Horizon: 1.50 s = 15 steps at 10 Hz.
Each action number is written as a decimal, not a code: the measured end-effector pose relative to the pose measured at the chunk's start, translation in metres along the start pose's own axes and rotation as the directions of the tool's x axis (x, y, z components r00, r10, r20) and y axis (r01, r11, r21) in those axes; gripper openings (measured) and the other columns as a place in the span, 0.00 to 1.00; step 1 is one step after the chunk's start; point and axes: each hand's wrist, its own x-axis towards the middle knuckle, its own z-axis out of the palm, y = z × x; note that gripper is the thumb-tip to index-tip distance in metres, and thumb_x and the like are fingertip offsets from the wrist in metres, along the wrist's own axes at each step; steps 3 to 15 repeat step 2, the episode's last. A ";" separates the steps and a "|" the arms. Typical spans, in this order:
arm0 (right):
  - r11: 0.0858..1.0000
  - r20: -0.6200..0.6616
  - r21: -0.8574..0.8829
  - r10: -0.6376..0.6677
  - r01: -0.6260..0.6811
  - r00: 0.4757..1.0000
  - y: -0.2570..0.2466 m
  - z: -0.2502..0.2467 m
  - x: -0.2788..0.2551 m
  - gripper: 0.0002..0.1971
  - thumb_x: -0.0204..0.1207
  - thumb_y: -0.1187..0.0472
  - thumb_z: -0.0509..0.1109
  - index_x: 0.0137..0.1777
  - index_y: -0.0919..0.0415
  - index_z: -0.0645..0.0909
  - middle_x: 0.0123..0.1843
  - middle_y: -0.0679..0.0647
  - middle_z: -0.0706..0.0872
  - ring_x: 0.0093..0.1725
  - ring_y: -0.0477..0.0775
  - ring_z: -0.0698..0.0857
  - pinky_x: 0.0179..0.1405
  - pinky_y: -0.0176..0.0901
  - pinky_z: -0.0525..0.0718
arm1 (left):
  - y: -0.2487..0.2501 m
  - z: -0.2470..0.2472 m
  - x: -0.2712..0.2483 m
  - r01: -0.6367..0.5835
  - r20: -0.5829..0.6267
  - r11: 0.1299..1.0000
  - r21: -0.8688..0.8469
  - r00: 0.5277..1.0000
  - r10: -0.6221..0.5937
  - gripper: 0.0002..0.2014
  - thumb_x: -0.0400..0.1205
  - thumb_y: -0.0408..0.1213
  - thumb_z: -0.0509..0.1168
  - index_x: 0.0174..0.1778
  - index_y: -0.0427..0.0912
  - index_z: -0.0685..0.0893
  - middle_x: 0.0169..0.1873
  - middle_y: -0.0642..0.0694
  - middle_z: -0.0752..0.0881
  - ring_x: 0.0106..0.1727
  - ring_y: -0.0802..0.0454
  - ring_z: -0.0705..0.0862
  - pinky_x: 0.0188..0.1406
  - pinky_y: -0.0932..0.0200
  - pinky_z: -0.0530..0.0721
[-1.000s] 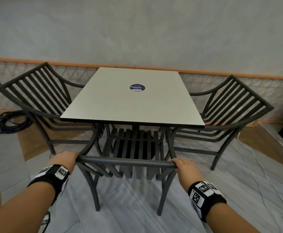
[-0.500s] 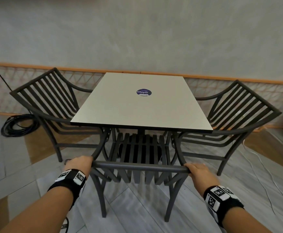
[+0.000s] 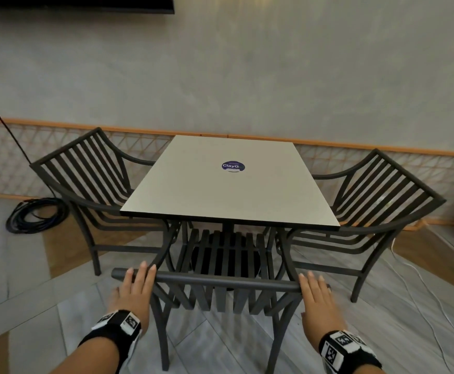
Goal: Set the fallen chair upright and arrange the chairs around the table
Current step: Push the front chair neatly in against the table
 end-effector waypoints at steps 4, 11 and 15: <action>1.000 0.137 -0.012 -0.012 0.014 0.990 -0.012 -0.020 -0.015 0.42 0.78 0.62 0.64 0.78 0.51 0.35 0.76 0.44 0.30 0.81 0.60 0.38 0.80 0.55 0.43 | -0.005 -0.033 -0.019 -0.079 0.169 0.997 -0.019 0.982 0.081 0.42 0.84 0.35 0.59 0.84 0.45 0.34 0.85 0.42 0.34 0.86 0.41 0.46 0.86 0.41 0.49; 1.000 0.137 -0.012 -0.012 0.014 0.990 -0.012 -0.020 -0.015 0.42 0.78 0.62 0.64 0.78 0.51 0.35 0.76 0.44 0.30 0.81 0.60 0.38 0.80 0.55 0.43 | -0.005 -0.033 -0.019 -0.079 0.169 0.997 -0.019 0.982 0.081 0.42 0.84 0.35 0.59 0.84 0.45 0.34 0.85 0.42 0.34 0.86 0.41 0.46 0.86 0.41 0.49; 1.000 0.137 -0.012 -0.012 0.014 0.990 -0.012 -0.020 -0.015 0.42 0.78 0.62 0.64 0.78 0.51 0.35 0.76 0.44 0.30 0.81 0.60 0.38 0.80 0.55 0.43 | -0.005 -0.033 -0.019 -0.079 0.169 0.997 -0.019 0.982 0.081 0.42 0.84 0.35 0.59 0.84 0.45 0.34 0.85 0.42 0.34 0.86 0.41 0.46 0.86 0.41 0.49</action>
